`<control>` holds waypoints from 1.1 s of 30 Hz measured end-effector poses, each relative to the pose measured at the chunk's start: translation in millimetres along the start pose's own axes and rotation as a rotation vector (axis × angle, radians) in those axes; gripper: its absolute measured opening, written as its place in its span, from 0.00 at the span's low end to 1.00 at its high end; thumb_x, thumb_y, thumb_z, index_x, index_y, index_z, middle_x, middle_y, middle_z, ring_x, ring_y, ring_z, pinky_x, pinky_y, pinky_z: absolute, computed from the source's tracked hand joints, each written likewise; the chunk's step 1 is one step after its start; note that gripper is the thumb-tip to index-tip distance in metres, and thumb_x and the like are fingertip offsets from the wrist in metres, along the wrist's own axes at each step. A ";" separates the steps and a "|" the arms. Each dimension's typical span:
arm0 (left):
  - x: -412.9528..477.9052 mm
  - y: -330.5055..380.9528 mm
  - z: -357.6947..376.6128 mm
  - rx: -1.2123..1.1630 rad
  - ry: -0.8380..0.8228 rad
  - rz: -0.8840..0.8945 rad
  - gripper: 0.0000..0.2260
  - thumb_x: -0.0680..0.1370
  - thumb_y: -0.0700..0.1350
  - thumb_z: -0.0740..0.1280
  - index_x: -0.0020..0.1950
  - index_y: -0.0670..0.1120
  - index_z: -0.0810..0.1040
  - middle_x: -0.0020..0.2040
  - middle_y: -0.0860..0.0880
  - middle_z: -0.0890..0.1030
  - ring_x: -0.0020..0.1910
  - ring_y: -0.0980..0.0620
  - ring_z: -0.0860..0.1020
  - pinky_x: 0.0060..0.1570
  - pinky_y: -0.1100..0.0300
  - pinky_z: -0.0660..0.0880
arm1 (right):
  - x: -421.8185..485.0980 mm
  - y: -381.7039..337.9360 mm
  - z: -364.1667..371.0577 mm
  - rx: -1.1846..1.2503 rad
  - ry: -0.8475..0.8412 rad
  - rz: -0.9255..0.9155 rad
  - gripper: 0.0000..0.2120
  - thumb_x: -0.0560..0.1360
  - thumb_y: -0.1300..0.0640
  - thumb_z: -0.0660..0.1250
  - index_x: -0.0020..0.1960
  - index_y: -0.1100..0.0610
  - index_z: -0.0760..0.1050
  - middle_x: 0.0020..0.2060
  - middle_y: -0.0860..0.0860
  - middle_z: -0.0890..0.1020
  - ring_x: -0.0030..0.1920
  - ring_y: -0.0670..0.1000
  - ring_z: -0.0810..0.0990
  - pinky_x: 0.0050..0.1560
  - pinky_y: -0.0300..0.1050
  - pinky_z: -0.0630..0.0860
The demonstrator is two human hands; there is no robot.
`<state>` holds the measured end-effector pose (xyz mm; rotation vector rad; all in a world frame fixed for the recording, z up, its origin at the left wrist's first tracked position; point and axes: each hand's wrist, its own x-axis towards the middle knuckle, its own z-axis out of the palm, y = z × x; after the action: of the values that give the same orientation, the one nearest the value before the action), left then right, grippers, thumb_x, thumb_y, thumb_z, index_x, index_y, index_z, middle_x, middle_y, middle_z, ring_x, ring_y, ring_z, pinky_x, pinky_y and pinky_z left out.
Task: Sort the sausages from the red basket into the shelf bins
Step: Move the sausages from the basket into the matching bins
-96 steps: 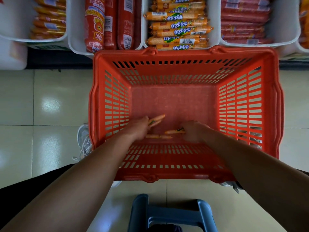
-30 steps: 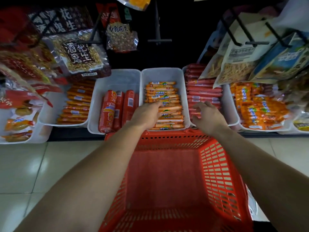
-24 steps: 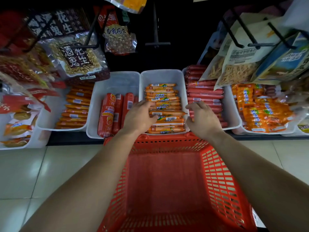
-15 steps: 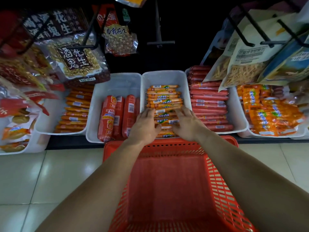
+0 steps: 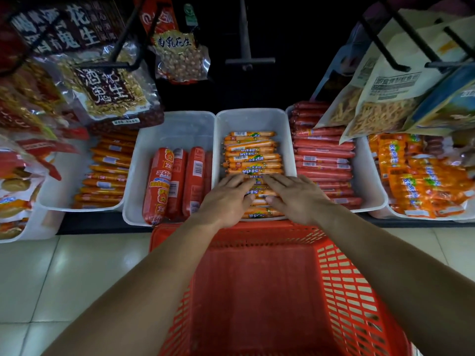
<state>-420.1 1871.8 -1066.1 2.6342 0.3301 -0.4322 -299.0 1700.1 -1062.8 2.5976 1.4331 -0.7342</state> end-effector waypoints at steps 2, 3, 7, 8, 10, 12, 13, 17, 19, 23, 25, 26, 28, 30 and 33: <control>-1.4 -3.0 1.1 -0.007 0.002 0.017 0.23 0.85 0.55 0.51 0.81 0.55 0.56 0.82 0.54 0.52 0.80 0.53 0.48 0.76 0.56 0.49 | -3.0 4.9 3.1 0.060 -0.006 -0.003 0.28 0.82 0.38 0.42 0.80 0.41 0.45 0.80 0.46 0.49 0.79 0.52 0.51 0.78 0.58 0.48; -2.2 -4.3 0.2 -0.017 0.000 0.022 0.23 0.85 0.55 0.51 0.81 0.55 0.57 0.82 0.54 0.52 0.80 0.53 0.48 0.76 0.56 0.49 | -3.6 7.2 3.4 0.075 -0.001 -0.009 0.26 0.83 0.39 0.42 0.80 0.40 0.46 0.80 0.45 0.49 0.79 0.51 0.51 0.78 0.58 0.49; 5.2 -3.5 -4.9 -0.036 -0.040 0.020 0.22 0.86 0.52 0.50 0.81 0.53 0.56 0.82 0.51 0.52 0.80 0.52 0.47 0.77 0.53 0.50 | 2.4 11.3 2.5 0.065 0.053 -0.017 0.24 0.83 0.41 0.43 0.79 0.39 0.50 0.80 0.44 0.55 0.79 0.51 0.53 0.77 0.59 0.52; 9.1 -3.2 -4.6 -0.044 -0.034 0.013 0.22 0.86 0.52 0.50 0.81 0.53 0.56 0.82 0.50 0.52 0.80 0.51 0.48 0.77 0.53 0.50 | 5.8 9.7 2.0 0.070 0.074 -0.002 0.24 0.84 0.42 0.44 0.79 0.39 0.52 0.79 0.44 0.57 0.78 0.51 0.55 0.76 0.60 0.53; 16.5 -2.8 -2.3 -0.058 0.029 0.009 0.21 0.86 0.49 0.53 0.79 0.50 0.61 0.81 0.48 0.56 0.80 0.49 0.52 0.77 0.53 0.53 | 9.7 3.9 0.3 0.075 0.172 0.054 0.23 0.84 0.46 0.49 0.78 0.42 0.59 0.77 0.44 0.63 0.76 0.52 0.61 0.75 0.58 0.58; 20.8 -1.9 2.0 -0.076 0.134 0.005 0.19 0.85 0.44 0.58 0.77 0.48 0.67 0.80 0.48 0.60 0.79 0.50 0.56 0.76 0.57 0.54 | 7.3 -3.0 -0.3 0.109 0.299 0.105 0.22 0.83 0.48 0.54 0.76 0.45 0.64 0.74 0.45 0.68 0.73 0.52 0.64 0.72 0.55 0.63; 20.6 -0.9 2.8 -0.117 0.180 -0.003 0.19 0.84 0.43 0.59 0.76 0.48 0.68 0.79 0.49 0.62 0.79 0.51 0.58 0.75 0.58 0.55 | 4.3 -5.1 0.2 0.142 0.317 0.103 0.22 0.82 0.47 0.54 0.76 0.45 0.63 0.75 0.45 0.67 0.74 0.52 0.64 0.72 0.55 0.63; 8.1 -7.1 1.4 -0.197 0.194 0.007 0.23 0.85 0.48 0.59 0.80 0.49 0.61 0.80 0.51 0.58 0.79 0.53 0.55 0.76 0.56 0.55 | -0.2 -2.1 1.6 0.056 0.014 -0.017 0.28 0.82 0.38 0.45 0.80 0.42 0.46 0.80 0.45 0.46 0.80 0.50 0.44 0.78 0.57 0.41; 3.3 -11.8 -2.3 -0.145 0.021 0.009 0.28 0.84 0.54 0.59 0.81 0.52 0.53 0.82 0.54 0.50 0.80 0.54 0.49 0.78 0.54 0.51 | 8.0 2.1 -0.9 -0.002 -0.066 -0.020 0.28 0.82 0.37 0.43 0.80 0.42 0.42 0.80 0.46 0.41 0.79 0.49 0.40 0.77 0.59 0.36; 13.8 -12.3 -12.0 -0.022 -0.234 0.010 0.39 0.78 0.62 0.65 0.81 0.57 0.46 0.81 0.55 0.43 0.80 0.54 0.43 0.79 0.50 0.48 | 17.5 3.7 -5.7 -0.042 0.024 0.007 0.32 0.81 0.34 0.46 0.81 0.44 0.45 0.80 0.46 0.44 0.80 0.50 0.43 0.77 0.59 0.38; 18.5 -10.8 -12.1 0.038 -0.219 0.028 0.39 0.78 0.61 0.65 0.81 0.57 0.46 0.82 0.53 0.43 0.80 0.52 0.44 0.78 0.50 0.50 | 12.0 4.5 -4.9 0.031 0.028 -0.001 0.36 0.78 0.30 0.48 0.81 0.43 0.45 0.80 0.44 0.47 0.80 0.49 0.45 0.77 0.59 0.39; 19.5 -10.4 -10.7 0.065 -0.192 0.032 0.37 0.79 0.60 0.64 0.81 0.57 0.46 0.82 0.53 0.44 0.80 0.52 0.44 0.78 0.50 0.51 | 8.7 5.2 -2.8 0.034 0.002 -0.015 0.38 0.76 0.28 0.50 0.81 0.43 0.44 0.80 0.44 0.47 0.80 0.48 0.45 0.77 0.59 0.38; 21.2 -8.7 -8.4 0.085 -0.123 0.019 0.34 0.81 0.58 0.62 0.81 0.56 0.47 0.82 0.53 0.44 0.80 0.52 0.45 0.77 0.50 0.53 | 5.8 7.4 -0.3 -0.010 -0.049 -0.032 0.38 0.77 0.30 0.51 0.80 0.43 0.41 0.80 0.45 0.46 0.80 0.48 0.44 0.76 0.58 0.37; 24.1 -8.2 -8.7 0.029 -0.026 -0.019 0.32 0.82 0.57 0.62 0.81 0.56 0.50 0.82 0.53 0.44 0.80 0.52 0.47 0.76 0.50 0.54 | 12.2 11.1 -3.8 -0.061 -0.010 -0.023 0.34 0.80 0.34 0.49 0.80 0.43 0.40 0.80 0.46 0.44 0.80 0.49 0.42 0.77 0.58 0.38; 23.3 -7.7 -9.1 -0.049 0.086 -0.029 0.30 0.82 0.54 0.62 0.81 0.53 0.54 0.82 0.51 0.49 0.80 0.51 0.51 0.77 0.52 0.55 | 22.2 10.5 -11.2 -0.076 0.121 0.042 0.32 0.82 0.39 0.51 0.80 0.44 0.42 0.81 0.49 0.46 0.80 0.52 0.43 0.77 0.60 0.41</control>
<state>-398.7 1886.4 -1069.6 2.6082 0.4017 -0.3160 -276.4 1714.8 -1064.4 2.6458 1.4028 -0.5150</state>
